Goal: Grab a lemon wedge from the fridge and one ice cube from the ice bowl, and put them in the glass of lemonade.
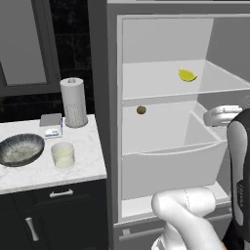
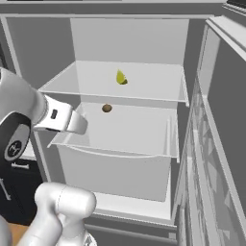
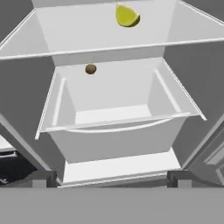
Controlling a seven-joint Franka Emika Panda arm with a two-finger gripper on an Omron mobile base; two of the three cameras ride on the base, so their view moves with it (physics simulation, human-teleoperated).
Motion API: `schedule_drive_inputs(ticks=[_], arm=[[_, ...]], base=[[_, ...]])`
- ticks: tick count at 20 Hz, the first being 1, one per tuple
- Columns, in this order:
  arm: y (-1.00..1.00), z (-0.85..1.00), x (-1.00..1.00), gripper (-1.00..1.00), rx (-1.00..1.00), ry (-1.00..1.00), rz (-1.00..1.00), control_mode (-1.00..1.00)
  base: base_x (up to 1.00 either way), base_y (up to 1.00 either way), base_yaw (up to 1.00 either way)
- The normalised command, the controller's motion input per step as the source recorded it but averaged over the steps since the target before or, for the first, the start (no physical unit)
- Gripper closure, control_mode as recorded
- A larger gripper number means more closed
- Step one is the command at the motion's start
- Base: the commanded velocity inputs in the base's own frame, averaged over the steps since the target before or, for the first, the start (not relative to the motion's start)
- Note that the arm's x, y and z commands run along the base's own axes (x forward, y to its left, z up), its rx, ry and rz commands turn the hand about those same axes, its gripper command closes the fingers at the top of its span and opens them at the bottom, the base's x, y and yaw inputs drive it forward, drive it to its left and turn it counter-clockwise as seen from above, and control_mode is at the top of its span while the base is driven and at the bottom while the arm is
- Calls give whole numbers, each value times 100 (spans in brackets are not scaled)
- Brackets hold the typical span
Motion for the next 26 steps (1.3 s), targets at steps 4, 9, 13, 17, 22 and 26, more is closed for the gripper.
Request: schedule_drive_inputs(ticks=[4, 9, 13, 17, 22, 26], arm=[[-25, 100, -1, -100, -17, -12, 0, -100], [-28, 73, 73, -100, -1, -1, 0, -100], [-16, -15, 100, -100, 4, 0, 0, -100], [-4, -43, 100, -100, 2, 0, 0, -100], [-16, -54, 100, -100, 1, 11, 0, -100], [-29, -11, 100, -100, 4, 1, 2, -100]], base=[[0, 0, 0], [0, 0, 0], [0, 0, 0], [0, 0, 0], [0, 0, 0], [0, 0, 0]])
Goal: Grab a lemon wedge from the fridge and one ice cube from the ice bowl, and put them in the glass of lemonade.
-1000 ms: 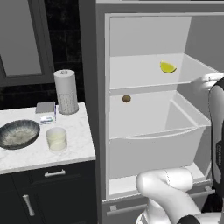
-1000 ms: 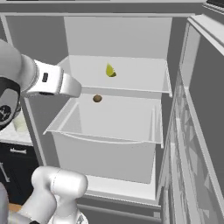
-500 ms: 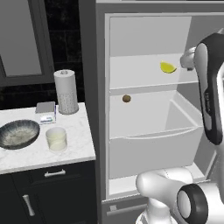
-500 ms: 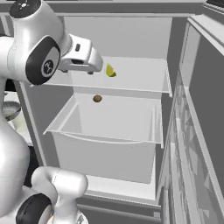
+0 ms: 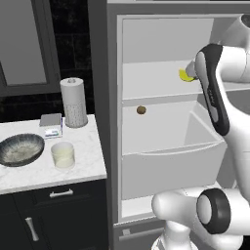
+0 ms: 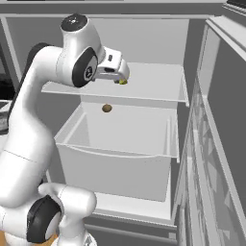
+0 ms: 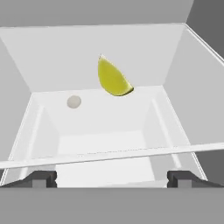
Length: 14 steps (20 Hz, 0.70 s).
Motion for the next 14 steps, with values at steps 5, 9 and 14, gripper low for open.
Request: schedule_drive_inputs(ticks=[5, 9, 14], arm=[[-32, 0, 92, -100, 10, -1, 7, -100], [-25, -27, 95, -100, 4, 1, 8, -100], [-2, -4, 64, -100, 0, 9, 3, -100]], base=[[0, 0, 0], [0, 0, 0], [0, 0, 0]])
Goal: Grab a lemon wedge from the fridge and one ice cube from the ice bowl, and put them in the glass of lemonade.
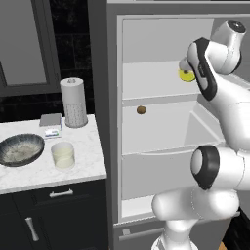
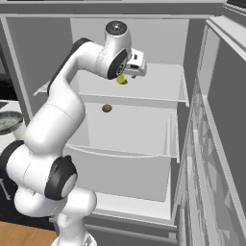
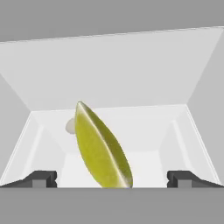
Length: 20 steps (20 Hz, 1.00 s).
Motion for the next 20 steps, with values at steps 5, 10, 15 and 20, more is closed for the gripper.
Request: schedule_drive_inputs(ticks=[5, 10, 15, 20], arm=[[-1, -13, 28, -100, 0, 7, 2, -100], [0, -22, -9, -100, 0, 0, 2, -100], [0, -25, 2, -100, 0, 0, 8, -100], [0, 10, 35, -100, 0, 0, 7, -100]], base=[[0, 0, 0], [0, 0, 0], [0, 0, 0], [0, 0, 0]])
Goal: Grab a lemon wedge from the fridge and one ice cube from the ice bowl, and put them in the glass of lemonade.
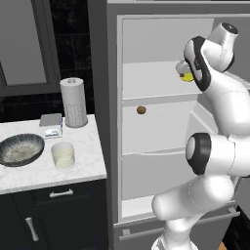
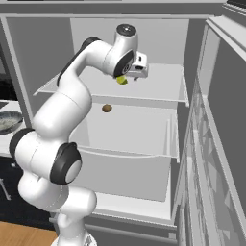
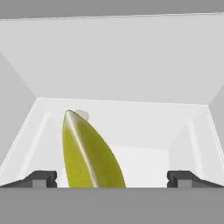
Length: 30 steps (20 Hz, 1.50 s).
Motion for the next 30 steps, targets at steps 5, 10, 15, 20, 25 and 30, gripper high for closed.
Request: schedule_drive_inputs(ticks=[5, 10, 15, 20, 25, 30], arm=[[5, 4, 4, -100, -2, 2, 9, -100], [9, -19, -6, -100, 0, 3, 17, -100], [5, -33, 0, -100, 0, 0, 16, -100], [0, -8, 0, -100, 0, 0, 4, -100], [1, 0, -1, 100, 0, 0, 0, -100], [0, -1, -23, 100, 0, -2, 0, -100]], base=[[0, 0, 0], [0, 0, 0], [0, 0, 0], [0, 0, 0], [0, 0, 0], [0, 0, 0]])
